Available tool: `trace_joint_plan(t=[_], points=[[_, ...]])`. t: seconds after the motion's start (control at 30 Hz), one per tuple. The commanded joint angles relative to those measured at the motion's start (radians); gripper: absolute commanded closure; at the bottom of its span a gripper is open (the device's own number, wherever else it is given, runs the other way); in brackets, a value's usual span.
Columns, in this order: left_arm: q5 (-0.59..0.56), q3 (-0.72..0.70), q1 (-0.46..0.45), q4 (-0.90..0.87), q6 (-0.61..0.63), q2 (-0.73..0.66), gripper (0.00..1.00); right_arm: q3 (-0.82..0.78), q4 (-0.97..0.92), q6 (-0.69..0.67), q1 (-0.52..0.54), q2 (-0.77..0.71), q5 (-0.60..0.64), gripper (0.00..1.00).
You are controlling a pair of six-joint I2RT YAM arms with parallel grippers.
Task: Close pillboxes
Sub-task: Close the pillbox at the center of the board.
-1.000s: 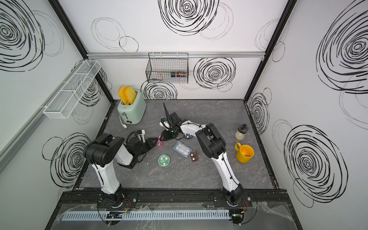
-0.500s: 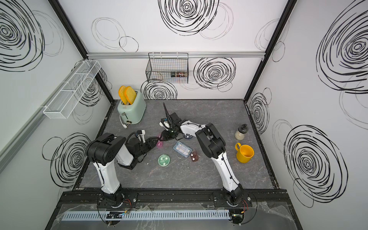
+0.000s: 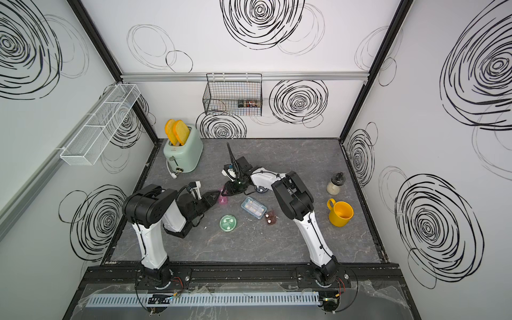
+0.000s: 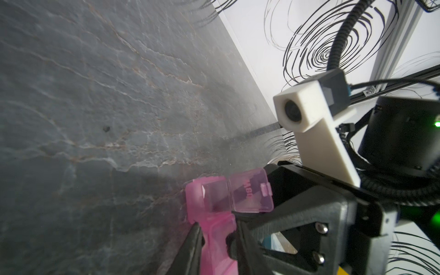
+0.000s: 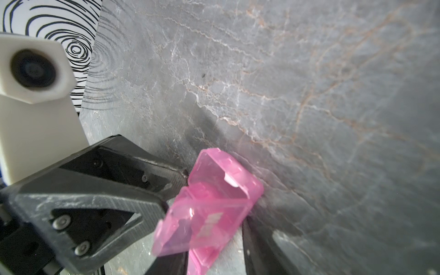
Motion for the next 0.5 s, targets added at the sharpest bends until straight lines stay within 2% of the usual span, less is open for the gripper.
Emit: trace_joint_plan(t=[0.0, 0.47], points=[[0.026, -0.002, -0.066, -0.212, 0.008, 0.101, 0.71, 0.001, -0.04, -0.007, 0.037, 0.084, 0.054, 0.61], [-0.019, -0.012, -0.084, -0.247, 0.027, 0.082, 0.71, 0.05, -0.143, -0.047, 0.069, 0.128, 0.167, 0.62]])
